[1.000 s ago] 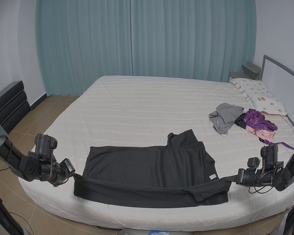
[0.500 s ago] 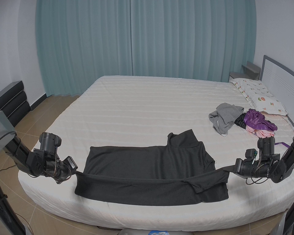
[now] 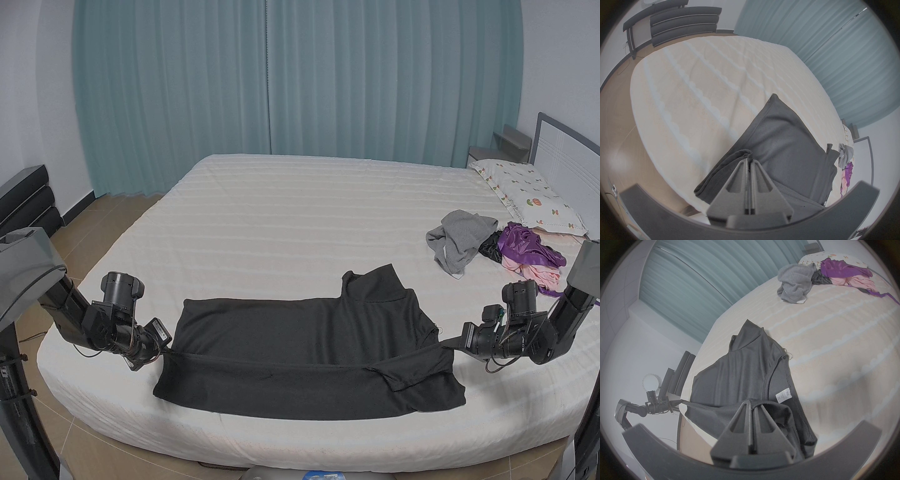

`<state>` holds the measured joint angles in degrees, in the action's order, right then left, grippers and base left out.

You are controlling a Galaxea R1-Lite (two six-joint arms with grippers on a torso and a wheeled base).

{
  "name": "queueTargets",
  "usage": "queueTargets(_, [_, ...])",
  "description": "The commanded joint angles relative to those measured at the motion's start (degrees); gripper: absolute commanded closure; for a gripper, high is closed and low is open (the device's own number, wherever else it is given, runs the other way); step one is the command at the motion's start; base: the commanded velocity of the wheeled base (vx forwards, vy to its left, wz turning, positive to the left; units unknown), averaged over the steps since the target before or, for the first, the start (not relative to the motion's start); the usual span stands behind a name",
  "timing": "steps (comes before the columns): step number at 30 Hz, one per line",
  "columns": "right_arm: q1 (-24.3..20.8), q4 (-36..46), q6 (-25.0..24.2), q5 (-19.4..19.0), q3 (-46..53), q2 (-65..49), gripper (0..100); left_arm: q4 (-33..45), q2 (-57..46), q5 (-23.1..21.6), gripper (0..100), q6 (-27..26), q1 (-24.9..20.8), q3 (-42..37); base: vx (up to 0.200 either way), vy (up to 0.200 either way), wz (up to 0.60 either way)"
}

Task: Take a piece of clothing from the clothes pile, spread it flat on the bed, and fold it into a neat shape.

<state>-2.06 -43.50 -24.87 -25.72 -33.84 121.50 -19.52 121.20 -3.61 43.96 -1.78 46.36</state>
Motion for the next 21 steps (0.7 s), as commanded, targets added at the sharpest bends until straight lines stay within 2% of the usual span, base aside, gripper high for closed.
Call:
queueTargets(1, [-0.8,0.1,-0.1,0.1,-2.9,5.2,100,0.0,5.1,0.1,100,0.3,-0.1,2.8,0.000,0.000,0.00])
queueTargets(6, [-1.5,0.1,-0.1,1.2,-5.2,7.8,100,-0.1,7.1,0.4,100,0.4,-0.1,4.3,0.000,0.000,0.00])
queueTargets(7, [-1.8,0.1,-0.1,1.3,-5.2,8.0,100,0.0,7.1,0.4,0,0.5,-0.1,4.4,0.000,0.000,0.00])
queueTargets(8, [-1.8,0.1,-0.1,1.3,-5.2,8.0,0,0.0,7.1,0.4,0,0.5,-0.1,4.4,0.000,0.000,0.00])
queueTargets(13, [-2.1,-0.5,-1.8,1.3,-4.3,6.4,0,-0.1,7.0,0.3,0,0.7,-0.1,4.7,0.000,0.000,0.00])
queueTargets(16, [-2.4,-0.5,-6.5,1.3,-2.0,2.7,0,-0.2,6.7,0.2,0,1.6,0.2,4.6,0.000,0.000,0.00])
queueTargets(19, [-4.7,-0.5,-10.9,2.0,0.9,-0.7,0,-0.4,5.4,-0.4,0,2.7,0.4,3.8,0.000,0.000,0.00])
queueTargets(21, [-7.7,-0.7,-15.5,4.7,3.5,-2.4,0,-0.3,3.3,-0.7,0,2.9,0.6,2.9,0.000,0.000,0.00])
